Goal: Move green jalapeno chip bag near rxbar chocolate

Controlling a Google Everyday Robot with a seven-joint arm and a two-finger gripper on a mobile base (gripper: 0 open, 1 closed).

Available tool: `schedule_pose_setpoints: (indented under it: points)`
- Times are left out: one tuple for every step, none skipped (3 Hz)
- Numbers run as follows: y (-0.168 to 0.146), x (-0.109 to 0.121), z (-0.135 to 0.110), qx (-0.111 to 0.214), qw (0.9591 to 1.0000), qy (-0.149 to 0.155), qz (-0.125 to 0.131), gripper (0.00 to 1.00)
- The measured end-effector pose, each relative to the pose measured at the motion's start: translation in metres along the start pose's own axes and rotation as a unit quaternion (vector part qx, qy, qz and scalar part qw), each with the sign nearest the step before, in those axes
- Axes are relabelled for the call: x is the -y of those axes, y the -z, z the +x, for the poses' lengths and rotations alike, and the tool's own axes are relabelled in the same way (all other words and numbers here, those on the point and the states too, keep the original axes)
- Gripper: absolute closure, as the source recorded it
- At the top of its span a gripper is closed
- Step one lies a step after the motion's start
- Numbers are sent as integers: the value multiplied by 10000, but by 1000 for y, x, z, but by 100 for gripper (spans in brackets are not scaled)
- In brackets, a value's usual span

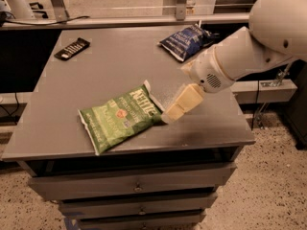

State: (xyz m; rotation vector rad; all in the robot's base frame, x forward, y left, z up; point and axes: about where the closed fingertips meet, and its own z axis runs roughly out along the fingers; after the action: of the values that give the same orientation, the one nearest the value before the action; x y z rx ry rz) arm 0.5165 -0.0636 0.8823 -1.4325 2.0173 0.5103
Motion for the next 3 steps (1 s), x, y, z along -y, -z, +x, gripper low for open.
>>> schedule_pose_setpoints:
  points:
    - [-33,-13,-14,359,9985,-264,-306,0]
    - [-57,-23,-17,587,9957,-488,-520,0]
    - [-74,-29,-16,693,9934,-646,-644,0]
